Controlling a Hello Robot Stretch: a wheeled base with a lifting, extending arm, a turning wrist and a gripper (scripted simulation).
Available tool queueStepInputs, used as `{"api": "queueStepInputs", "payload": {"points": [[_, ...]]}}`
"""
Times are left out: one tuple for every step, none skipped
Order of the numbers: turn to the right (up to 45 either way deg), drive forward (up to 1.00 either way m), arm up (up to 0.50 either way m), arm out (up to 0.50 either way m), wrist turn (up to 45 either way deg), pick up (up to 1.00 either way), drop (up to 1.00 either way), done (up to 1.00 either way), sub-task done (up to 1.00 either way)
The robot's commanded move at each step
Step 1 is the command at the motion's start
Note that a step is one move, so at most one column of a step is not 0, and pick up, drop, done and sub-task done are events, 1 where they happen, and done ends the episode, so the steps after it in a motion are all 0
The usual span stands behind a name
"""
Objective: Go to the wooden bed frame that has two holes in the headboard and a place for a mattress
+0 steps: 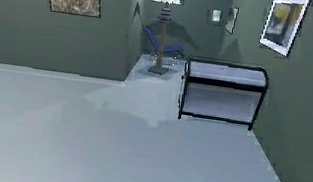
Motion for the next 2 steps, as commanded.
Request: {"api": "queueStepInputs", "payload": {"points": [[0.0, 0.35, 0.00, 0.00, 0.0, 0.00, 0.00, 0.00, 0.00], [-45.0, 0.00, 0.00, 0.00, 0.0, 0.00, 0.00, 0.00, 0.00]]}}
